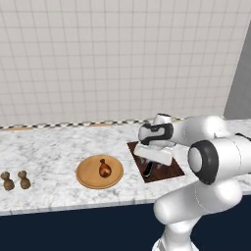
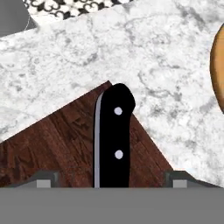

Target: Pick up the knife from the drawer and place it on the cutting board. Then place the meat from the plate to the cutting board.

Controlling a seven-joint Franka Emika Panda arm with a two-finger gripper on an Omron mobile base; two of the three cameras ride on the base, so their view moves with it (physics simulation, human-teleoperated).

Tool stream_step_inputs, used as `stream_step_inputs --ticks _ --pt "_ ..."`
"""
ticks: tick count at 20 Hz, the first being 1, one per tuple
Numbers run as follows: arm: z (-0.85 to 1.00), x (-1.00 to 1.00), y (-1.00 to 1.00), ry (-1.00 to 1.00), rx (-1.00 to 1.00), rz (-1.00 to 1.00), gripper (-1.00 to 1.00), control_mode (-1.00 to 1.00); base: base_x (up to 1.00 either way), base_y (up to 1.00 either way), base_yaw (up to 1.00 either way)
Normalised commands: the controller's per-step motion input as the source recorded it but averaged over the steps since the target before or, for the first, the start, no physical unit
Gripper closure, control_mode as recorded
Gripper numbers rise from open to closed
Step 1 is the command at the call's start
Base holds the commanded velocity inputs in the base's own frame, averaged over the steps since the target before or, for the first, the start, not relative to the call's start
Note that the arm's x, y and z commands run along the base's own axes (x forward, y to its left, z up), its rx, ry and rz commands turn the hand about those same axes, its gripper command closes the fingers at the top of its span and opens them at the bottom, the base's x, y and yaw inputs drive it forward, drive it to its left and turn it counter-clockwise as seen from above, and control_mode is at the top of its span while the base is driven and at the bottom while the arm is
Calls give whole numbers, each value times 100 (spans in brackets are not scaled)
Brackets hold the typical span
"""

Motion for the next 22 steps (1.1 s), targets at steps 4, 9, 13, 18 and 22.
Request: stream_step_inputs --ticks 4,9,13,18,22 --pt "79 -36 4 -5 0 -3 -100 -100 0 0 0" --pt "52 -26 11 1 2 -42 -100 -100 0 0 0" --pt "41 -19 21 0 4 -62 -100 -100 0 0 0" --pt "19 -10 33 11 12 -77 -100 -100 0 0 0" --pt "18 -12 28 10 13 -80 -100 -100 0 0 0"
